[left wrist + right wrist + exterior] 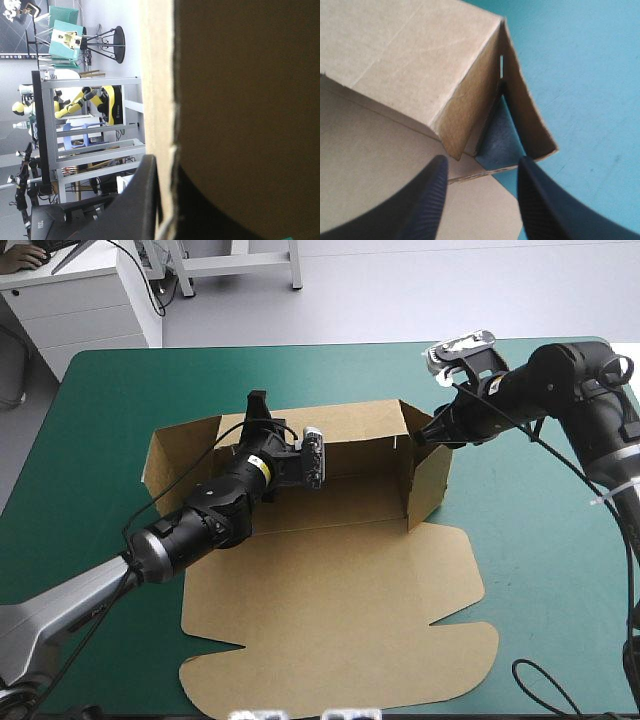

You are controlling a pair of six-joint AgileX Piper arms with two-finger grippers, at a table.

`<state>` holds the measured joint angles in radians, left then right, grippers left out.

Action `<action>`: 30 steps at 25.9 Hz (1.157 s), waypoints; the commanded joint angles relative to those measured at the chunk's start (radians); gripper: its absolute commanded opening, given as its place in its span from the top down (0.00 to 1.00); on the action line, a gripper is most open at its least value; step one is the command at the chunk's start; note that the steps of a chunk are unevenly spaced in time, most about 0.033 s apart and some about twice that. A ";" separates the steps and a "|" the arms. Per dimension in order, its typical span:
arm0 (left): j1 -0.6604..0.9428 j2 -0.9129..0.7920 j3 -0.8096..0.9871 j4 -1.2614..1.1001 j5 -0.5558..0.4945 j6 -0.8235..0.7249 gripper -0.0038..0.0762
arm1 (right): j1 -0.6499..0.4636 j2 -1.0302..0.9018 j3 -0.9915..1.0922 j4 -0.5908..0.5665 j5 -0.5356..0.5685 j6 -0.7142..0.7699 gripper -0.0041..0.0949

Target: Fold the box

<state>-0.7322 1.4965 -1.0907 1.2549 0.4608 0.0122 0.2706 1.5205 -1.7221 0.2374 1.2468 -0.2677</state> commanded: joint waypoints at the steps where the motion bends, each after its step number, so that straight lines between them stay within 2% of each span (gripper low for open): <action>1: -0.002 -0.027 -0.021 -0.011 0.006 -0.018 0.96 | 0.000 -0.037 -0.076 -0.022 -0.075 0.016 0.33; 4: -0.002 -0.027 -0.021 -0.011 -0.004 -0.018 0.96 | 0.000 -0.027 -0.105 -0.050 -0.153 0.061 0.35; 9: -0.002 -0.027 -0.021 -0.011 0.002 -0.030 0.96 | 0.000 0.004 -0.112 -0.075 -0.268 0.087 0.56; 17: -0.002 -0.027 -0.021 -0.011 0.002 -0.030 0.96 | 0.000 0.146 -0.112 -0.075 -0.308 0.093 0.90; 19: -0.002 -0.027 -0.021 -0.011 0.002 -0.030 0.96 | 0.000 0.181 -0.112 -0.076 -0.314 0.110 0.95; 25: -0.002 -0.027 -0.021 -0.011 0.010 -0.030 0.96 | -0.002 0.239 -0.112 -0.076 -0.332 0.166 0.98; 30: -0.002 -0.027 -0.021 -0.011 0.010 -0.030 0.96 | -0.002 0.250 -0.112 -0.074 -0.267 0.172 0.98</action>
<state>-0.7322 1.4965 -1.0907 1.2549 0.4501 0.0000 0.2706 1.8190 -1.8026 0.1615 0.9891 -0.0986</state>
